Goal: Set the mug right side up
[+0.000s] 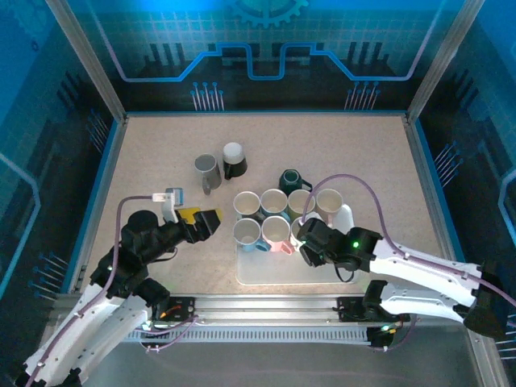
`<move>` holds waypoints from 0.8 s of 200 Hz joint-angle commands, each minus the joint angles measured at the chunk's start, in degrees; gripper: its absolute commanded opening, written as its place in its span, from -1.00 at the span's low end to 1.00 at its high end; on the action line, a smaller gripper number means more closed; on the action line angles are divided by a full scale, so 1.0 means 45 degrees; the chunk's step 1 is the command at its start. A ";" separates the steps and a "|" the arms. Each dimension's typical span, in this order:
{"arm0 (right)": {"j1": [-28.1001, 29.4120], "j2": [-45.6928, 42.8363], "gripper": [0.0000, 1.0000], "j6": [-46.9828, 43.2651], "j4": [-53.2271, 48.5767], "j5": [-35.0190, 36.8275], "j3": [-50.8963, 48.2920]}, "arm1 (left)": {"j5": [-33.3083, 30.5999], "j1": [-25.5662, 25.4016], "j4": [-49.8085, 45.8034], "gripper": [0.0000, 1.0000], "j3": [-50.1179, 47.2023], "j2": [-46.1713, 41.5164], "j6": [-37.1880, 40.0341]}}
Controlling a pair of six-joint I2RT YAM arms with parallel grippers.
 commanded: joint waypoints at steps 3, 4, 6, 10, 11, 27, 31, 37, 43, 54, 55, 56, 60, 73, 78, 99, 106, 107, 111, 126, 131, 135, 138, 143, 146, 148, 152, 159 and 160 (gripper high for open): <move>-0.0123 -0.0774 0.04 -0.0201 -0.1118 -0.0225 0.0854 | 0.0314 -0.0011 -0.0336 0.98 0.0537 0.0330 0.0308; -0.0123 -0.0811 0.05 -0.0215 -0.1147 -0.0234 0.0876 | 0.0325 -0.0011 -0.0347 0.98 0.0538 0.0347 0.0308; -0.0118 -0.0864 0.05 -0.0250 -0.1183 -0.0251 0.0926 | 0.0333 -0.0012 -0.0365 0.98 0.0554 0.0360 0.0323; -0.0130 -0.0947 0.06 -0.0325 -0.1288 -0.0294 0.1031 | 0.0341 -0.0003 -0.0375 0.98 0.0585 0.0451 0.0328; -0.0127 -0.0966 0.06 -0.0346 -0.1310 -0.0298 0.1071 | 0.0348 -0.0007 -0.0376 0.98 0.0592 0.0476 0.0328; -0.0124 -0.1309 0.12 -0.0595 -0.1579 -0.0360 0.1613 | 0.0442 -0.0007 -0.0434 0.98 0.0722 0.0805 0.0347; -0.0126 -0.1366 0.12 -0.0671 -0.1621 -0.0389 0.1668 | 0.0470 0.0007 -0.0450 0.98 0.0758 0.0926 0.0366; -0.0138 -0.1421 0.12 -0.0776 -0.1658 -0.0436 0.1979 | 0.0525 -0.0011 -0.0478 0.98 0.0819 0.1109 0.0385; -0.0137 -0.1444 0.12 -0.0912 -0.1664 -0.0456 0.2240 | 0.0535 -0.0002 -0.0510 0.98 0.0896 0.1303 0.0415; -0.0143 -0.1454 0.13 -0.1147 -0.1593 -0.0574 0.2539 | 0.0511 -0.0006 -0.0599 0.98 0.1047 0.1675 0.0411; -0.0143 -0.1454 0.13 -0.1157 -0.1589 -0.0585 0.2568 | 0.0511 -0.0009 -0.0596 0.98 0.1047 0.1694 0.0409; -0.0133 -0.1454 0.13 -0.1181 -0.1578 -0.0590 0.2592 | 0.0502 -0.0001 -0.0594 0.98 0.1067 0.1722 0.0408; -0.0142 -0.1454 0.13 -0.1254 -0.1552 -0.0605 0.2697 | 0.0511 -0.0001 -0.0591 0.98 0.1135 0.1817 0.0414; -0.0143 -0.1460 0.13 -0.1423 -0.1341 -0.0615 0.2935 | 0.0478 -0.0027 -0.0640 0.98 0.1391 0.2335 0.0491; -0.0143 -0.1464 0.13 -0.1463 -0.1217 -0.0633 0.2967 | 0.0427 -0.0038 -0.0722 0.98 0.1536 0.2569 0.0549; -0.0143 -0.1512 0.14 -0.1571 -0.0606 -0.0586 0.2997 | 0.0118 -0.0374 -0.1121 0.98 0.2402 0.3664 0.0933; -0.0143 -0.1513 0.16 -0.1629 -0.0361 -0.0614 0.2936 | -0.0091 -0.0579 -0.1171 0.98 0.2682 0.4031 0.1093; -0.0143 -0.1513 0.16 -0.1632 -0.0319 -0.0614 0.2932 | -0.0131 -0.0618 -0.1174 0.98 0.2714 0.4073 0.1101; -0.0142 -0.1525 0.16 -0.1640 -0.0168 -0.0623 0.2912 | -0.0261 -0.0756 -0.1195 0.98 0.2874 0.4309 0.1213; -0.0167 -0.1512 0.16 -0.1684 0.0284 -0.0566 0.2870 | -0.0807 -0.1274 -0.1303 0.98 0.3555 0.5271 0.1581; -0.0162 -0.1498 0.16 -0.1726 0.0387 -0.0504 0.2890 | -0.0921 -0.1427 -0.1332 0.98 0.3873 0.5655 0.1725; -0.0162 -0.1509 0.16 -0.1754 0.0468 -0.0411 0.2908 | -0.1026 -0.1539 -0.1367 0.98 0.4123 0.5997 0.1834; -0.0162 -0.1500 0.16 -0.1784 0.0517 -0.0343 0.2936 | -0.1094 -0.1604 -0.1411 0.98 0.4325 0.6257 0.1918; -0.0170 -0.1526 0.16 -0.1834 0.0612 -0.0193 0.2929 | -0.1172 -0.1715 -0.1430 0.98 0.4652 0.6735 0.2043; -0.0180 -0.1531 0.16 -0.1890 0.0662 -0.0113 0.2931 | -0.1186 -0.1760 -0.1451 0.98 0.4864 0.7008 0.2095; -0.0181 -0.1547 0.16 -0.1933 0.0715 -0.0045 0.2929 | -0.1211 -0.1782 -0.1471 0.98 0.5034 0.7187 0.2132; -0.0196 -0.1574 0.16 -0.1999 0.0795 0.0065 0.2941 | -0.1283 -0.1822 -0.1485 0.98 0.5306 0.7529 0.2179; -0.0230 -0.1627 0.15 -0.2101 0.0931 0.0301 0.2936 | -0.1392 -0.1861 -0.1500 0.98 0.5828 0.8201 0.2184; -0.0245 -0.1638 0.15 -0.2112 0.0932 0.0322 0.2932 | -0.1397 -0.1854 -0.1495 0.98 0.5899 0.8287 0.2174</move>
